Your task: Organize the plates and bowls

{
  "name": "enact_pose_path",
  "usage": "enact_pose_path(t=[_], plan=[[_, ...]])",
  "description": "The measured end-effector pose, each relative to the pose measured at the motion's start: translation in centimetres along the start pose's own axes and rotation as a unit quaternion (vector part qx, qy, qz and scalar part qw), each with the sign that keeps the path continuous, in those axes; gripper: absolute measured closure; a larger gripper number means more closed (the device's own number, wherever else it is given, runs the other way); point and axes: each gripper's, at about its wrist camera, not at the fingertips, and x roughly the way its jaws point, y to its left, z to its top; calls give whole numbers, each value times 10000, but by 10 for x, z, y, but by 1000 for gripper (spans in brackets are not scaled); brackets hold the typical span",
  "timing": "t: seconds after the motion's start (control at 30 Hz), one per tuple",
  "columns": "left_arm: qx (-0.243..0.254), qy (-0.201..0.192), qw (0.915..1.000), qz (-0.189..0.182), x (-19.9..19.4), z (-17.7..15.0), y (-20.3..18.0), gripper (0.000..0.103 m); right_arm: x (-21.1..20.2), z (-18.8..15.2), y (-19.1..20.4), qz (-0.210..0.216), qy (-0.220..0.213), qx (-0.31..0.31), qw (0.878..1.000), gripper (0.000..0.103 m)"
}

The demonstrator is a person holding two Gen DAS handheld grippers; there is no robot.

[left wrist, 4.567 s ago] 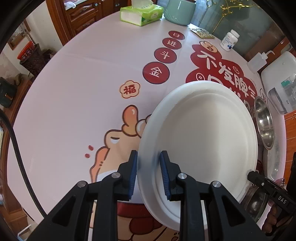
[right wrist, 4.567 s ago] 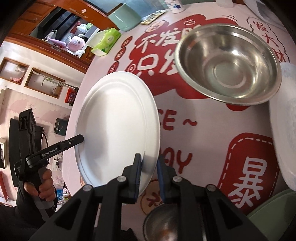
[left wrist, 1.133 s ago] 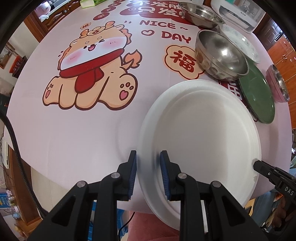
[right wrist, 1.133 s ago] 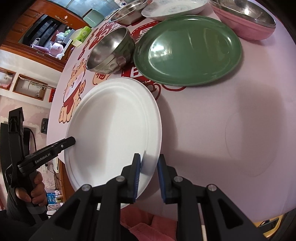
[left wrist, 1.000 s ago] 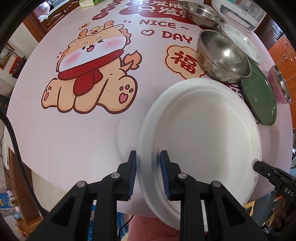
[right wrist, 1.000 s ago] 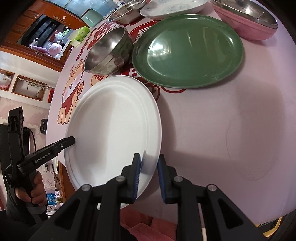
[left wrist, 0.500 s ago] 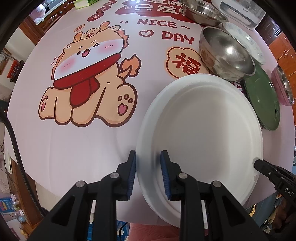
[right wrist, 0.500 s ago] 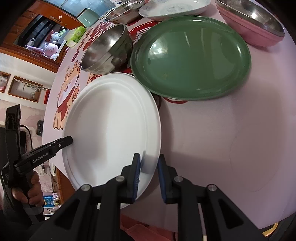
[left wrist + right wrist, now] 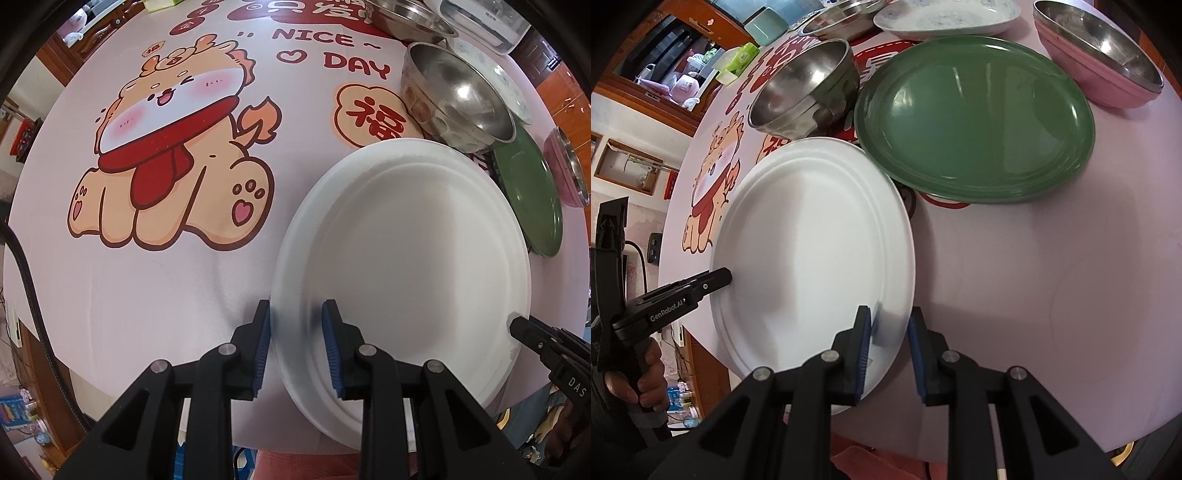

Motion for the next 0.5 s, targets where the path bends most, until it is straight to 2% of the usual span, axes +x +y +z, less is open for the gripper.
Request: enact_pose_path(t=[0.5], plan=[[-241,-178,9994,-166,-10,-16,19,72,-5,-6,6,-124,-77,-135,9998,81]])
